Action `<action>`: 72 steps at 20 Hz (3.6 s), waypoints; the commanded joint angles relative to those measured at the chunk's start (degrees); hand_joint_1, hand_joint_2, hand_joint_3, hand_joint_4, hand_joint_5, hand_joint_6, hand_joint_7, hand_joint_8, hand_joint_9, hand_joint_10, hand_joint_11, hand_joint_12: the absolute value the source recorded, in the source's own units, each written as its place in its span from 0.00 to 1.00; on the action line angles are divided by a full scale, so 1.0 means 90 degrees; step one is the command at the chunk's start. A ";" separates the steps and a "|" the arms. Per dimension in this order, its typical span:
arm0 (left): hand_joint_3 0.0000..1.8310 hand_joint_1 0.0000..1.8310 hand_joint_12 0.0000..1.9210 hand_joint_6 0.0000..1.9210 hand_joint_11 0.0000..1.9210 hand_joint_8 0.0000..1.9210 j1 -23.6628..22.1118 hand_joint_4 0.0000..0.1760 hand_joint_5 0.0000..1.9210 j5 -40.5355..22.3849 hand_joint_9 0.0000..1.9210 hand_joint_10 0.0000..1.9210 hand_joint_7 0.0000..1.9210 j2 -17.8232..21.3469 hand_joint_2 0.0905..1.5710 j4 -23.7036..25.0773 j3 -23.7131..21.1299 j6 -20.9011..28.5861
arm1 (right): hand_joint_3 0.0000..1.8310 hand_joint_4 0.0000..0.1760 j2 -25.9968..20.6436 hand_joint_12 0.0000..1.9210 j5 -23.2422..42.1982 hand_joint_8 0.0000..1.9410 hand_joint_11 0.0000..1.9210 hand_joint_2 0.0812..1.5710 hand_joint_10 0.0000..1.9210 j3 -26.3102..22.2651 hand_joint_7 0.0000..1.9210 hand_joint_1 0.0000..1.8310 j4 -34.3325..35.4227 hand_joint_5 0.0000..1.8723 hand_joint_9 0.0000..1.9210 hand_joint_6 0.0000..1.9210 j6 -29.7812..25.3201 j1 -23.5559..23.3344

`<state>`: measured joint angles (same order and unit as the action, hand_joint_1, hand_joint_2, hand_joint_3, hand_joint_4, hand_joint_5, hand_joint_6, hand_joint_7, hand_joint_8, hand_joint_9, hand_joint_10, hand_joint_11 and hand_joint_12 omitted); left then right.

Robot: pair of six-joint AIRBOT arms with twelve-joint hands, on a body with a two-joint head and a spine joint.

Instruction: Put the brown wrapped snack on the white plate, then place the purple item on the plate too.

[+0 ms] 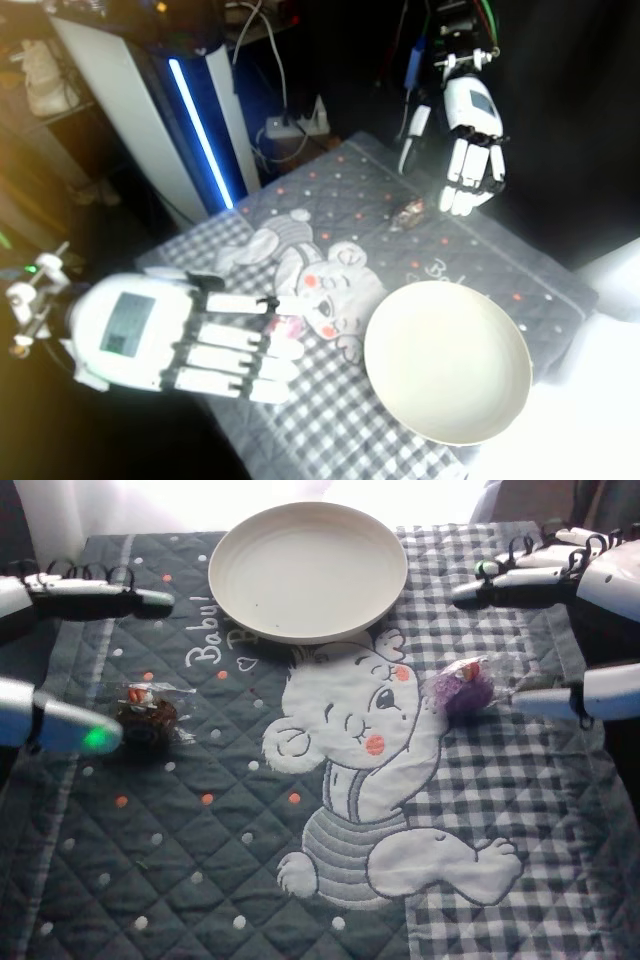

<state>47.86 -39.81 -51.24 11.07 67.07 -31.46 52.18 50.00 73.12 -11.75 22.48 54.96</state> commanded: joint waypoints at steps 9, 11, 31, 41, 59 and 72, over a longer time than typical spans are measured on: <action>0.00 0.37 0.48 0.00 0.09 0.00 -0.0820 0.71 0.25 0.0878 0.32 0.01 0.30 -0.0714 0.55 0.0926 0.0594 0.0042 | 0.00 0.71 0.0019 0.45 0.0684 0.00 0.00 0.70 0.00 0.0041 0.14 0.44 0.0240 0.21 0.14 0.00 -0.0016 -0.0061; 0.00 0.48 0.58 0.00 0.11 0.00 -0.0903 0.40 0.34 0.1083 0.42 0.02 0.40 -0.0740 0.55 0.1120 0.0622 0.0042 | 0.00 0.72 0.0031 0.48 0.0685 0.00 0.01 0.70 0.00 0.0041 0.15 0.44 0.0228 0.21 0.16 0.00 -0.0016 -0.0061; 0.00 0.64 1.00 0.42 0.55 0.88 -0.2660 0.00 0.56 0.1791 0.47 1.00 0.39 -0.3076 0.66 0.0590 0.3306 0.0306 | 0.00 0.51 0.0352 0.49 0.0687 0.00 0.00 0.72 0.00 0.0328 0.17 0.43 0.0133 0.25 0.17 0.00 -0.0035 -0.0063; 0.00 0.52 0.49 0.00 0.13 0.00 -0.2651 0.70 0.24 0.1962 0.29 0.04 0.23 -0.3211 0.54 0.0750 0.3397 0.0309 | 0.00 0.92 0.0548 0.45 0.0742 0.00 0.00 0.64 0.00 0.0434 0.12 0.45 -0.0005 0.17 0.13 0.00 -0.0242 -0.0077; 0.00 0.51 0.55 0.00 0.02 0.00 -0.0496 0.66 0.20 -0.1226 0.20 0.00 0.17 -0.1146 0.61 -0.0248 0.0524 0.0315 | 0.00 0.63 0.0859 0.57 0.0207 0.00 0.03 0.60 0.01 0.0783 0.22 0.56 0.0031 0.27 0.24 0.00 -0.0252 -0.0156; 0.00 0.50 0.50 0.00 0.08 0.00 -0.0147 0.76 0.20 -0.1327 0.24 0.01 0.19 -0.1230 0.62 -0.0495 0.0486 0.0438 | 0.00 0.00 0.1257 0.80 0.0185 0.02 0.31 0.61 0.43 0.1012 0.57 0.57 0.0198 0.49 0.44 0.00 -0.0385 -0.0166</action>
<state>46.94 -44.91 -62.00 7.79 71.57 -28.21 63.46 46.78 82.17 -11.20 19.51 54.11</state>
